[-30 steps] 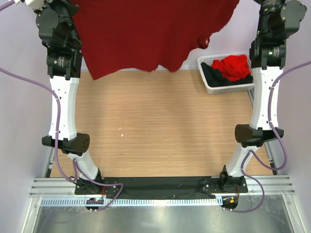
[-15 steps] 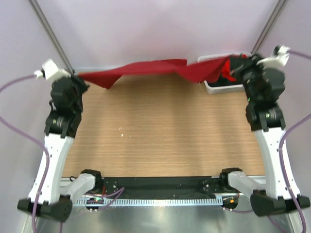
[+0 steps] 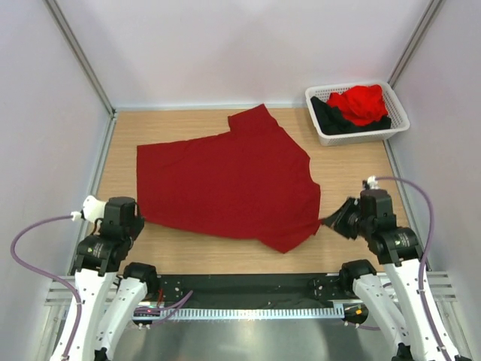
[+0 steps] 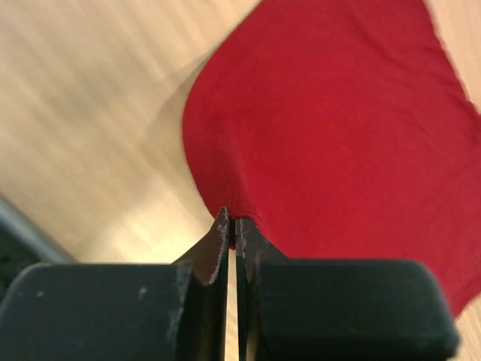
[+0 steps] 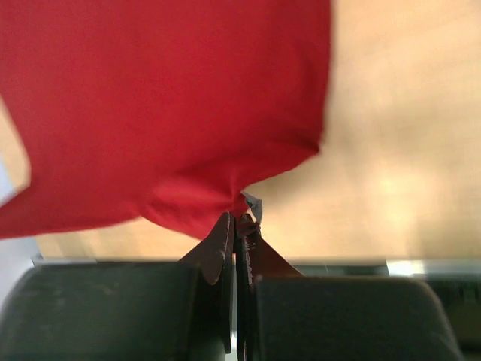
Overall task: Fold and stack the t-shirts
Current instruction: Flatten the tshirt out
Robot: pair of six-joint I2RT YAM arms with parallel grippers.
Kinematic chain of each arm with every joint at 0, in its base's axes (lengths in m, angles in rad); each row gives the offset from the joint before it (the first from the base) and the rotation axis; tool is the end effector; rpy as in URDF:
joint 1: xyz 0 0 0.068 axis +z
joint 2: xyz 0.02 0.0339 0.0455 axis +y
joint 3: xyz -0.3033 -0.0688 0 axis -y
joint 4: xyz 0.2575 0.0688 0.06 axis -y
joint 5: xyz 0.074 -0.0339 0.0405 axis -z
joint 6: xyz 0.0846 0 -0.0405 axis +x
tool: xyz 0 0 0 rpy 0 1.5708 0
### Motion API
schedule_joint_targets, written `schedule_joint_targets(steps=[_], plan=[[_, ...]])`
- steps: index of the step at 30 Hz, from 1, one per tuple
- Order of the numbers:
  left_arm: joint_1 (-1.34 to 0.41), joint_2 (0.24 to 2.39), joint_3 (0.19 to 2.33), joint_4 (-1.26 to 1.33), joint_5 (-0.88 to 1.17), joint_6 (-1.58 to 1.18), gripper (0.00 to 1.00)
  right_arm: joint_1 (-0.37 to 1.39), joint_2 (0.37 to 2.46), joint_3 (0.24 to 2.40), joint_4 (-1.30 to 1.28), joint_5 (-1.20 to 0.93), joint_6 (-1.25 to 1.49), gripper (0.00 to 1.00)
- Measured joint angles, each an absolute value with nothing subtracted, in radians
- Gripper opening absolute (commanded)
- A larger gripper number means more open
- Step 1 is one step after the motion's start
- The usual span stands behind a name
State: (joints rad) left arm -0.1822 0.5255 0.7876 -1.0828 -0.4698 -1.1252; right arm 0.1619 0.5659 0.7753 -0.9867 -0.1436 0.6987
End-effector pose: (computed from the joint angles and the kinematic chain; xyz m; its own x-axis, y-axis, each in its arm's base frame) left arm 0.0981 0.0209 0.2810 -0.1820 -0.7846 -0.5927 -0.7104 0.5217 -0.4724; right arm 0.1124 0.0306 0.2777 -0.6974 0.5311 -0.4812 0.2460 0.8080 0.5353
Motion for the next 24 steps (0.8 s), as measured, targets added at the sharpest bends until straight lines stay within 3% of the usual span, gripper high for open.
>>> schedule_joint_targets(steps=[7,13,24], plan=[[-0.182,0.520,0.785,-1.255,-0.511,-1.267,0.04,0.162,0.455,0.594,-1.174,-0.234,0.757,0.01],[-0.182,0.558,0.756,-1.315,-0.512,-1.362,0.09,0.162,0.459,0.572,-1.203,-0.263,0.762,0.01],[-0.182,0.751,0.763,-1.341,-0.533,-1.409,0.13,0.163,0.791,0.709,-1.041,-0.273,0.672,0.01]])
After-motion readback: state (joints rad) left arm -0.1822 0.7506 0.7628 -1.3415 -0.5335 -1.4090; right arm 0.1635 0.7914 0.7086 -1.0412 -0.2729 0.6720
